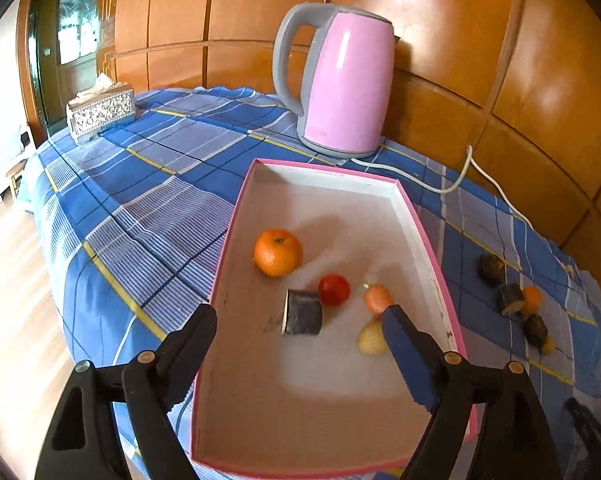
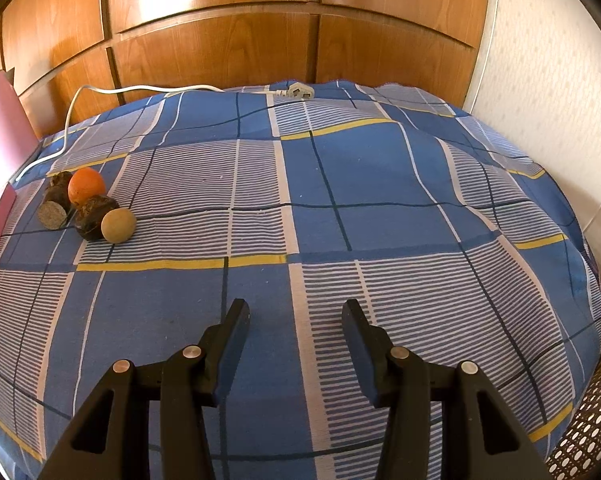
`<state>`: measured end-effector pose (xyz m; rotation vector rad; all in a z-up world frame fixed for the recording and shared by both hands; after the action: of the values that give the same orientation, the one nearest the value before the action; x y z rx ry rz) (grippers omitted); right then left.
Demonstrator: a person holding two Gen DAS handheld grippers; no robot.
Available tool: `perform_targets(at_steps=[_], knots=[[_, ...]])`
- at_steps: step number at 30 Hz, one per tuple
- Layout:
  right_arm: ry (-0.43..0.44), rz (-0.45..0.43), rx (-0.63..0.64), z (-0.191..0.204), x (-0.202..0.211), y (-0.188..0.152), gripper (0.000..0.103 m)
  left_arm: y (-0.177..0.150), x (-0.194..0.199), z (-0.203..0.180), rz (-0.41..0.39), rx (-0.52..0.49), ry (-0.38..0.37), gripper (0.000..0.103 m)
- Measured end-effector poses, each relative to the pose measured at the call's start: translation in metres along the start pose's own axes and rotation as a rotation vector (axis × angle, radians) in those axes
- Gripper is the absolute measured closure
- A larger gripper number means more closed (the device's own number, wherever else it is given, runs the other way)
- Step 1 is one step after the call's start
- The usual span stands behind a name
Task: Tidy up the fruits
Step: 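Reach the right gripper toward the dark round fruit on the bed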
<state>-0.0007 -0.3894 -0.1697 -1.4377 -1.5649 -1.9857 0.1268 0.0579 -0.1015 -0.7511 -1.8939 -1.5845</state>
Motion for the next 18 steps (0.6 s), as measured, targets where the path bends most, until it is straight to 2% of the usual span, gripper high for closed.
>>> perform_targets(at_steps=[8,18], knots=[[0.026,0.001,0.015,0.01,0.002,-0.002,0.054,-0.01,0.015,-0.007,-0.017,-0.034,-0.009,0.016],[0.145,0.016,0.094,0.05,0.008,-0.005,0.054,-0.02,0.019,-0.014,-0.007,-0.06,-0.023,0.016]])
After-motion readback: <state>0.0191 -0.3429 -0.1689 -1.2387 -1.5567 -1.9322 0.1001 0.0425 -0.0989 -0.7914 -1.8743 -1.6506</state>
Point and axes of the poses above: each gripper's, at about its wrist camera, not at the fingertips, and x roughly against the way its jaws point, z to its left, y to its top, the point moved 10 cm from there along -x, roughly the way its jaws point, and after that the axes turned 1 degree about -y, right-handed, at the moved point
